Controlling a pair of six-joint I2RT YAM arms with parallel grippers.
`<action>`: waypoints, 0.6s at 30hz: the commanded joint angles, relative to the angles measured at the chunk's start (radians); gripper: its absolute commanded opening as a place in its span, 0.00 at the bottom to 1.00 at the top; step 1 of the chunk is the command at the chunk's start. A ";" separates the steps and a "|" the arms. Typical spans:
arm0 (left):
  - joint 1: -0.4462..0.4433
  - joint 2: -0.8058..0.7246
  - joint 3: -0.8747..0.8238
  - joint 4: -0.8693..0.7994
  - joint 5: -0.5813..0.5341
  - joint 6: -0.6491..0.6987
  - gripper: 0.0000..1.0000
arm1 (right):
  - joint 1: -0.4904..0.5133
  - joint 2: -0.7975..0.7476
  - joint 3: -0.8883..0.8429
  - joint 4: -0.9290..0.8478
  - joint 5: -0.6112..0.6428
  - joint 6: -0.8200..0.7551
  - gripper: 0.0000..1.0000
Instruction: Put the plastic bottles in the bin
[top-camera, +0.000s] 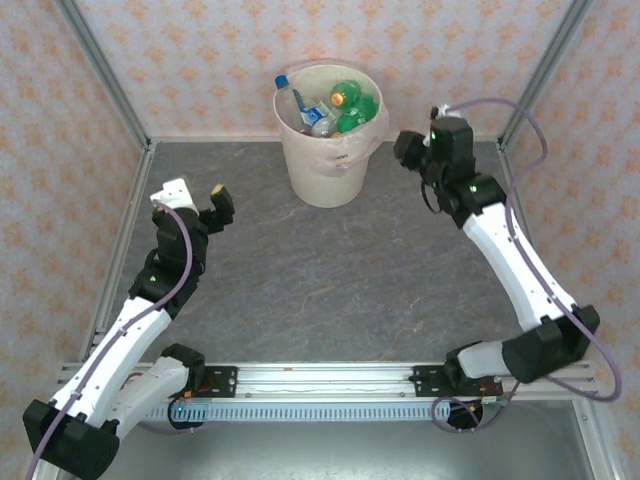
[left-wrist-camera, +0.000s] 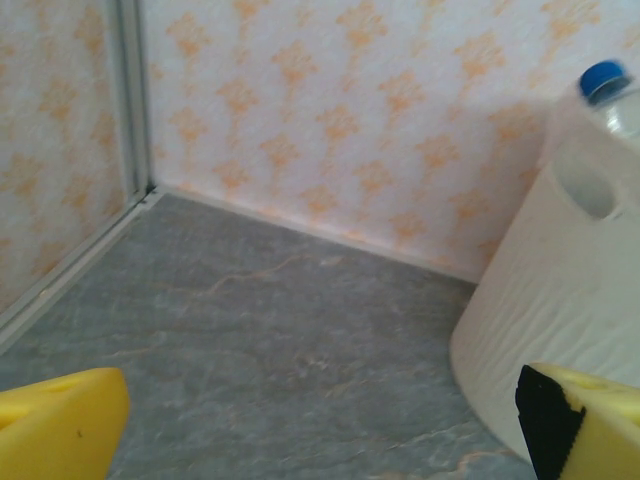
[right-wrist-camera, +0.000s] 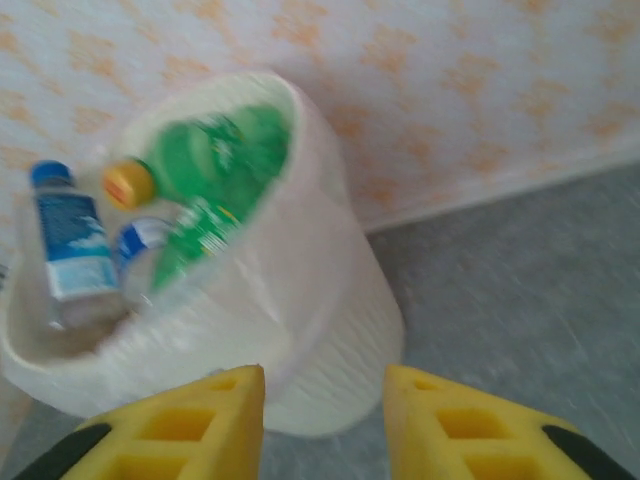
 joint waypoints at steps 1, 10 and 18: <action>0.006 -0.045 -0.090 0.062 -0.096 -0.019 1.00 | -0.006 -0.128 -0.168 0.098 0.145 -0.046 0.50; 0.009 -0.057 -0.396 0.336 -0.278 0.073 1.00 | -0.006 -0.419 -0.707 0.336 0.429 -0.125 1.00; 0.080 0.079 -0.580 0.761 -0.276 0.135 1.00 | -0.008 -0.413 -1.081 0.798 0.610 -0.258 1.00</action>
